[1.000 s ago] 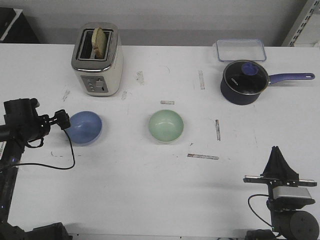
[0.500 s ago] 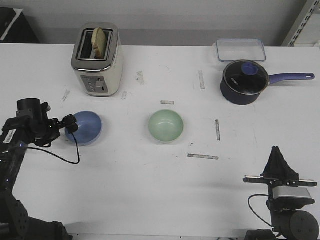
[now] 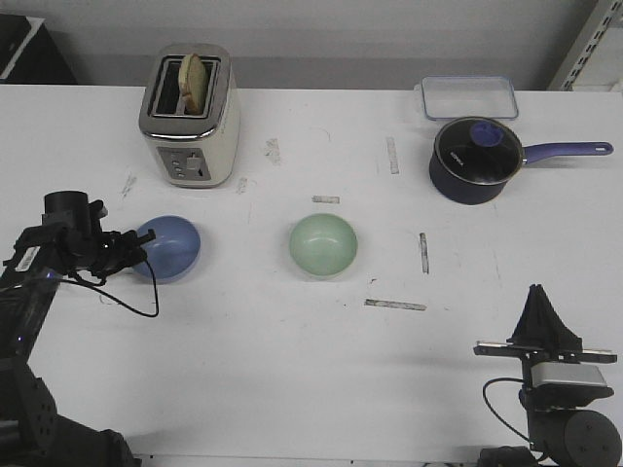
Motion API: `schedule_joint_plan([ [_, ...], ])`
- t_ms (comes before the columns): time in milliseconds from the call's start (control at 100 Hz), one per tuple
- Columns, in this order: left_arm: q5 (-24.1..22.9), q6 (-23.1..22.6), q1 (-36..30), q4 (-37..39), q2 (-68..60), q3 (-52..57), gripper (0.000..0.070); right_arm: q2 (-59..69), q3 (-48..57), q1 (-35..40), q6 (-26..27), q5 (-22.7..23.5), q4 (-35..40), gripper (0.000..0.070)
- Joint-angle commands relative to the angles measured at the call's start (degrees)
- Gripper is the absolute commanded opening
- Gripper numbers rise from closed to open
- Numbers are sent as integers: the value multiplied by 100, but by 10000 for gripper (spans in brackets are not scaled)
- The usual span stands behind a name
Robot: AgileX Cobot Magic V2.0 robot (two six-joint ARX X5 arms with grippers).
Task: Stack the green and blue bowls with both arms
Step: 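Lift the blue bowl with the left gripper and place it onto the green bowl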
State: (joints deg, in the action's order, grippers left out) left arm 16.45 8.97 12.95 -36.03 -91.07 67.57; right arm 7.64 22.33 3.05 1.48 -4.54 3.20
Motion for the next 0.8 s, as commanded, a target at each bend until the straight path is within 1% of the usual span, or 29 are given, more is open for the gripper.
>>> schedule_joint_plan([
  [0, -11, -28, 0, 7, -90, 133, 1, -13, 26, 15, -20, -2, -59, 5],
  [80, -13, 7, -33, -20, -90, 136, 0, -13, 26, 15, -20, -2, -59, 4],
  [200, -11, 256, -118, -107, -90, 162, 0, -13, 26, 15, -20, 0, -59, 5],
  [430, -11, 271, -529, -802, -90, 758, 1, -13, 26, 15, -20, 0, -59, 4],
  [500, -11, 297, -741, -911, -92, 984, 1, -13, 26, 15, -22, -2, -59, 5],
  [650, -9, 597, -1294, -859, -105, 1388, 1, -13, 26, 15, -20, -2, -61, 5],
  [790, -7, 835, -1956, -730, -273, 1768, 1, -13, 26, 15, -20, 0, -59, 4],
])
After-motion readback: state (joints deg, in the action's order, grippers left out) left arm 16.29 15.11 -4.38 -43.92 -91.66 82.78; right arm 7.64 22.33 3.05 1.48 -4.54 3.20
